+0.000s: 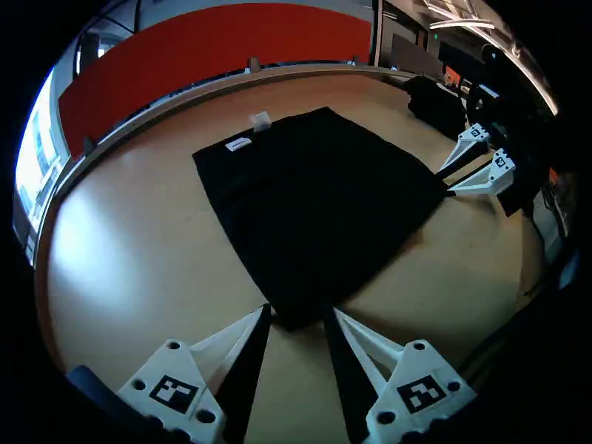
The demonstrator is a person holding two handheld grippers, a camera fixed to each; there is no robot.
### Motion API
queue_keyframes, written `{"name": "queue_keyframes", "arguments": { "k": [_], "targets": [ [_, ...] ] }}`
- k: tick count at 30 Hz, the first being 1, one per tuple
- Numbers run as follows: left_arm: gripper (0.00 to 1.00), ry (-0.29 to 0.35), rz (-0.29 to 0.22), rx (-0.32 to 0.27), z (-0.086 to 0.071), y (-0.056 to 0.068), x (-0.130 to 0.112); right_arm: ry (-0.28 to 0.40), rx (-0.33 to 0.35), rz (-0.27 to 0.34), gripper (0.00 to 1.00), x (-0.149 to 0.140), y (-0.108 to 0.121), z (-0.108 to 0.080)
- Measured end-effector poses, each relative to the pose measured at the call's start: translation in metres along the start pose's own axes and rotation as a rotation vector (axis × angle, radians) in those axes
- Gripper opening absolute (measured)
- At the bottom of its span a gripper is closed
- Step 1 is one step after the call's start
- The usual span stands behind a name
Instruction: Fold towel
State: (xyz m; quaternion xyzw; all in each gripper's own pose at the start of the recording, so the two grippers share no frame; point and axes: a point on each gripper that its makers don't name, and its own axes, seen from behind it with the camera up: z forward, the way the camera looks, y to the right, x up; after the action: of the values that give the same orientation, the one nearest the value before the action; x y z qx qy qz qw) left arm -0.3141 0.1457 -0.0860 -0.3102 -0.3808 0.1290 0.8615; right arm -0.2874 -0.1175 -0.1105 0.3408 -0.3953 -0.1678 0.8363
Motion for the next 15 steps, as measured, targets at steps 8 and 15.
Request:
{"name": "queue_keyframes", "arguments": {
  "k": [8,15],
  "targets": [
    [0.22,-0.007,-0.015,0.017,-0.0014,0.0025,-0.0004,-0.007,-0.012,0.023,0.20,-0.0001,0.0001,0.0012],
    [0.15,-0.015,-0.023,0.021,-0.0013,0.0069,-0.0011,-0.008,-0.029,0.052,0.16,0.0010,0.0023,-0.0007]
  ]
}}
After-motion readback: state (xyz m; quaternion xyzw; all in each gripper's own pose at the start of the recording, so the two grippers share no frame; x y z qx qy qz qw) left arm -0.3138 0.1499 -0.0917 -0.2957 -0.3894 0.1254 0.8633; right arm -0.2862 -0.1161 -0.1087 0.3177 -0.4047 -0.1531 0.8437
